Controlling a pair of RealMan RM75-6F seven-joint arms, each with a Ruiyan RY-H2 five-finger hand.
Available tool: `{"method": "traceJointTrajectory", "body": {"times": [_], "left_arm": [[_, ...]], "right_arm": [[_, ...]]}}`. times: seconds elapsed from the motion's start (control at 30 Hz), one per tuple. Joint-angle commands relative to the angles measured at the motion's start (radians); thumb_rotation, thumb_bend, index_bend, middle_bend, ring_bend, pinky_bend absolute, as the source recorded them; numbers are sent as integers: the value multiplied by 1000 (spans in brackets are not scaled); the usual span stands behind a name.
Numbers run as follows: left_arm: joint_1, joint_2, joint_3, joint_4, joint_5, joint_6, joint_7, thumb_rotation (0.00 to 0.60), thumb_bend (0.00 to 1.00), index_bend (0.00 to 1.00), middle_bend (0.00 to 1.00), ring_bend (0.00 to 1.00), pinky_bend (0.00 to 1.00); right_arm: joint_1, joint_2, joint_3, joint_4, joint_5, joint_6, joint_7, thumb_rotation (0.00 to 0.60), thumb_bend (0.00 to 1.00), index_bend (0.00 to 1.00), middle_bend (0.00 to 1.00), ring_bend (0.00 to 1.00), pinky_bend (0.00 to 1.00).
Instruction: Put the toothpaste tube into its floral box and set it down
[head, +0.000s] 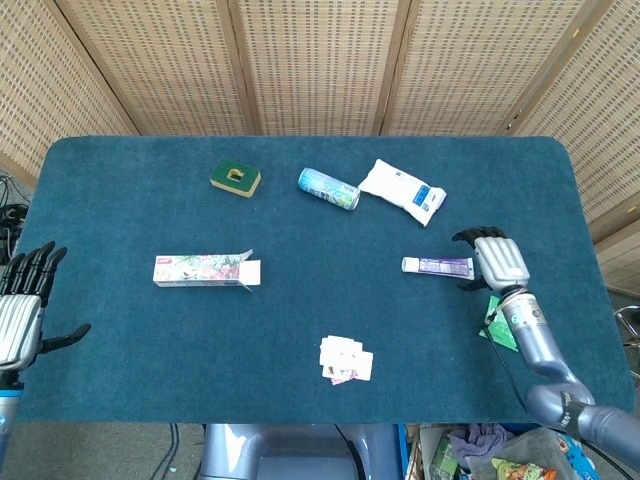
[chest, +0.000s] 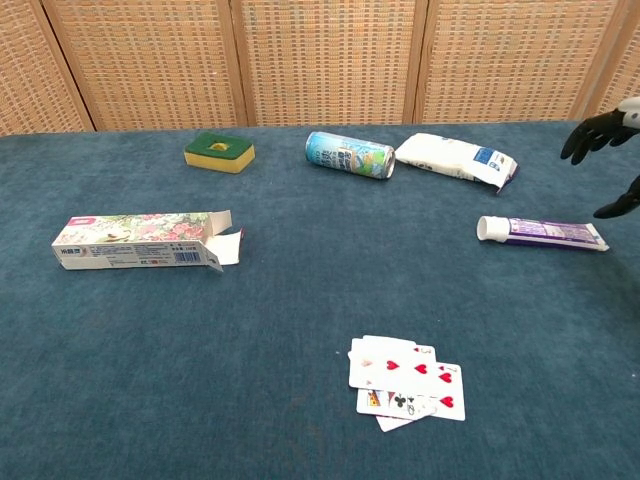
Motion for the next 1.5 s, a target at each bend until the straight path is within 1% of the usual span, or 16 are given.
{"method": "traceJointTrajectory", "body": {"times": [0.03,0.23,0.43,0.6,0.83,0.97,1.13,1.2,1.3,1.43,1.5], "left_arm": [[-3,-1,-3,-2,-8,-5,4,600,33,0,0,0,0],[-9,-1,-7,-3,-24,-15,9,600,33,0,0,0,0],[-13,2,-12,-1,-38,-22,5,600,34,0,0,0,0],[-16,2,-15,0,-48,-28,3,600,34,0,0,0,0],[-20,4,-25,3,-74,-35,-2,600,34,0,0,0,0],[-24,4,-27,3,-83,-42,0,600,34,0,0,0,0],[-30,0,-31,7,-99,-51,7,600,33,0,0,0,0],[-32,-2,-32,8,-103,-53,11,600,34,0,0,0,0],[-34,-4,-33,8,-109,-55,17,600,34,0,0,0,0],[-38,-8,-34,8,-116,-59,24,600,35,0,0,0,0],[-40,-10,-34,8,-119,-61,29,600,34,0,0,0,0]], "right_arm": [[29,-55,-1,52,40,-25,-33,600,34,302,315,221,164],[55,-112,2,118,81,-39,-52,600,63,312,326,226,173],[86,-166,-3,193,107,-68,-71,600,66,319,332,232,173],[102,-204,-9,244,119,-84,-83,600,74,319,332,232,173],[124,-250,-15,313,131,-112,-87,600,112,327,339,235,173],[134,-271,-19,347,129,-124,-86,600,174,339,347,243,176],[144,-286,-22,382,129,-148,-80,600,203,345,354,243,186],[149,-293,-25,403,128,-158,-80,600,231,357,365,249,188],[154,-300,-29,430,129,-174,-79,600,297,409,414,292,207],[154,-299,-29,442,120,-186,-57,600,413,513,514,380,290],[153,-294,-33,440,109,-190,-47,600,456,544,544,406,312]]}}
